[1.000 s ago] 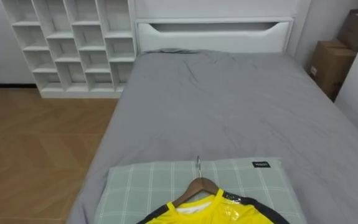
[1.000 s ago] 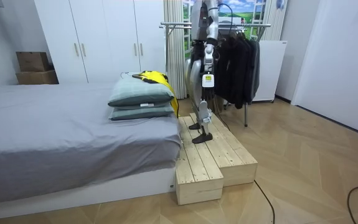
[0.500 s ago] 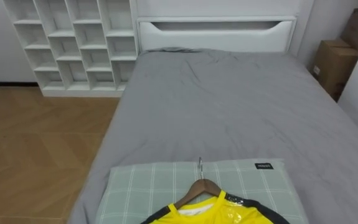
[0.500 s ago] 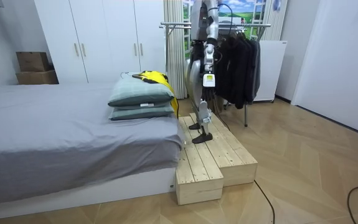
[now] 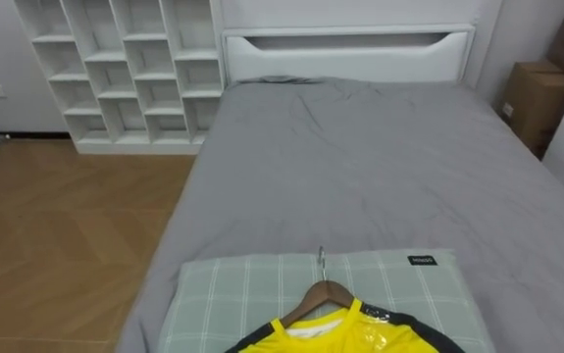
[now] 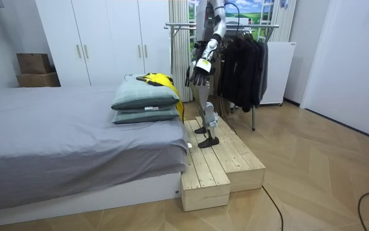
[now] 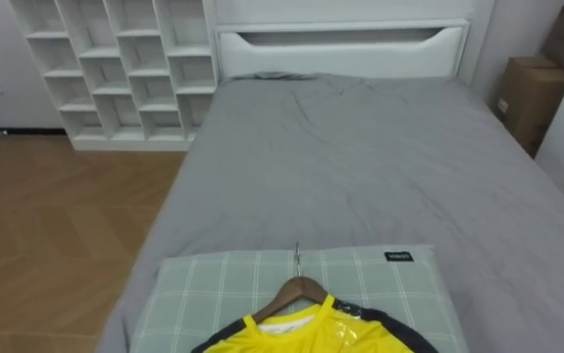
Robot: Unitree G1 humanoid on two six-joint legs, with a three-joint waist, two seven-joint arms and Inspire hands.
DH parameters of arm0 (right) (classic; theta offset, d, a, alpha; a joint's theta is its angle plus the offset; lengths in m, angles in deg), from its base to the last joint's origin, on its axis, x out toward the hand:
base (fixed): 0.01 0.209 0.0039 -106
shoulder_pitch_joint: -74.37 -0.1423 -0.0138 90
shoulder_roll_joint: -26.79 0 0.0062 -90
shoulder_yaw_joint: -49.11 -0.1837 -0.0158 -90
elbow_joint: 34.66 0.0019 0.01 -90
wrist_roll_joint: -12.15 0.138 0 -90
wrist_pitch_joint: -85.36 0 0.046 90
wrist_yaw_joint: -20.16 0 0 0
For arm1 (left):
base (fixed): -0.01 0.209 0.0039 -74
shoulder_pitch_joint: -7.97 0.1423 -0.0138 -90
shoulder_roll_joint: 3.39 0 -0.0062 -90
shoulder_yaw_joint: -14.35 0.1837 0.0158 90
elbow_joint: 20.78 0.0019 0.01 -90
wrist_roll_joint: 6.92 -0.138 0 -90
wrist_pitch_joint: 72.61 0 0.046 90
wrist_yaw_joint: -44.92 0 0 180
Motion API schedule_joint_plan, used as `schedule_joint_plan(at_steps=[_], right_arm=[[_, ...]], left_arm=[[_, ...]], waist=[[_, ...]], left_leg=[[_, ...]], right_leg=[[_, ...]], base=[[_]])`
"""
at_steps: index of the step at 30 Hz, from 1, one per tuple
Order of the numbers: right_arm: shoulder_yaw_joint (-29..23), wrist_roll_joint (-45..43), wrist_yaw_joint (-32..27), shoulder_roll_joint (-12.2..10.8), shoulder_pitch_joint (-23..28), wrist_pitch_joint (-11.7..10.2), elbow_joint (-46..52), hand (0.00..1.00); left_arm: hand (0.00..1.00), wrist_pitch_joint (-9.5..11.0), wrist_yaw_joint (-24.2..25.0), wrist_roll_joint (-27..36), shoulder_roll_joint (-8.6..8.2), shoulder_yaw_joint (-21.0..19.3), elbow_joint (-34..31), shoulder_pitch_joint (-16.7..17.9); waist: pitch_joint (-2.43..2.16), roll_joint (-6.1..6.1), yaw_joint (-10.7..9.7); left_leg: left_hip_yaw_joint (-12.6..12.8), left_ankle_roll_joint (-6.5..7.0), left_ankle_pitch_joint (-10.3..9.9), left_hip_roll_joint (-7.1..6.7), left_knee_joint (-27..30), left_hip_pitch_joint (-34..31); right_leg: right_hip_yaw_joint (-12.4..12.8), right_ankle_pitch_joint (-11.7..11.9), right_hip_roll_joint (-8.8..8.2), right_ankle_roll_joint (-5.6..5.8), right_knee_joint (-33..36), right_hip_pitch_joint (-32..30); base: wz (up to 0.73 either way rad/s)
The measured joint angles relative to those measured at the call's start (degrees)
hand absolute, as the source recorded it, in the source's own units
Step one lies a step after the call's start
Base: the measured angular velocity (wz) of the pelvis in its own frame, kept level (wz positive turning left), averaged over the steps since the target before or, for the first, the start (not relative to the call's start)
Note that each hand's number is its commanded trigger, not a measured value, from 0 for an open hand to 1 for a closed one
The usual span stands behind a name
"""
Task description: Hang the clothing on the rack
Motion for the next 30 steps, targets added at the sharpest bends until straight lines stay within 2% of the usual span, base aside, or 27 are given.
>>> schedule_joint_plan(at_steps=[2, 3, 5, 8, 14, 17, 22, 27, 30], right_arm=[[-0.3, 0.6, 0.2, 0.0, -0.2, -1.4, 0.4, 0.00], [-1.0, 0.9, 0.2, -0.1, -0.1, -1.8, 0.4, 0.00], [-1.6, 1.9, 0.3, -0.1, 0.4, -1.9, 0.4, 0.00], [-1.6, 2.2, 1.4, -0.6, 0.6, -1.9, 0.4, 0.00], [-1.6, 3.0, 4.1, -0.4, 0.5, -2.0, 1.0, 0.00], [-1.7, 3.0, 4.7, -0.4, 0.5, -2.0, 1.0, 0.00], [-1.7, 3.0, 4.7, -0.5, 0.6, -2.3, 1.0, 0.00], [-1.6, 3.6, 5.5, -0.5, 0.4, -3.2, 0.6, 0.00], [-1.7, 3.0, 7.3, -0.5, 0.4, -3.7, 0.2, 0.00]], left_arm=[[0.00, 0.9, -1.7, -2.1, 0.17, 0.1, -1.7, -0.1], [0.00, 1.2, -2.8, -4.5, 0.17, 0.3, -2.8, -0.2], [0.00, 1.3, -5.1, -9.9, 0.17, 0.9, -5.4, -0.2], [0.00, 1.5, -8.2, -14.0, 0.19, 1.7, -6.4, -0.9], [0.00, 1.9, -8.4, -19.7, 0.40, 6.8, -14.6, -1.2], [0.00, 2.2, -8.4, -21.8, 0.40, 7.6, -16.4, -2.4], [0.00, 2.4, -8.0, -23.8, 0.51, 7.6, -19.4, -3.1], [0.00, 3.1, -7.7, -20.9, 0.79, 10.0, -21.3, -3.8], [0.00, 3.7, -5.7, -19.3, 0.79, 10.9, -21.3, -3.9]], waist=[[-0.13, 0.22, -0.3], [-0.24, 0.45, -0.6], [-0.12, 0.68, -0.7], [-0.15, 0.78, -0.9], [-0.03, 0.84, -1.5], [-0.04, 0.87, -2.1], [-0.17, 0.88, -3.3], [-0.16, 0.80, -4.1], [-0.15, 0.32, -4.9]], left_leg=[[-0.1, 0.00, 0.0, -0.12, 0.0, -0.2], [-0.9, 0.00, 0.0, -0.32, 0.0, -0.4], [-1.3, 0.01, 0.0, -0.51, 0.0, -0.5], [-1.4, 0.01, 0.0, -0.50, 0.0, -0.5], [-1.3, 0.01, 0.0, -0.41, 0.3, -0.7], [-1.3, 0.05, 0.0, -0.42, 0.4, -0.7], [-1.1, 0.15, 0.1, -0.46, 0.5, -0.7], [-0.8, 0.16, 0.1, -0.44, 0.4, -0.6], [-0.6, 0.16, 0.1, -0.40, 0.2, -0.5]], right_leg=[[-0.3, 0.0, -0.08, -0.01, 0.0, 0.0], [-0.9, 0.0, -0.19, -0.02, -0.1, 0.1], [-1.5, 0.0, -0.28, -0.02, -0.1, 0.3], [-2.2, 0.0, -0.28, -0.02, -0.1, 0.4], [-2.3, 0.0, -0.34, -0.02, 0.0, 0.0], [-2.3, 0.0, -0.40, 0.00, -0.1, -0.1], [-2.1, 0.0, -0.44, 0.04, -0.1, -0.1], [-1.5, 0.1, -0.41, 0.17, 0.2, -0.1], [-1.1, 0.1, -0.38, 0.18, 0.2, -0.2]], base=[[0.10], [0.24], [0.17], [0.00], [-0.02], [-0.01], [0.00], [-0.04], [-0.06]])
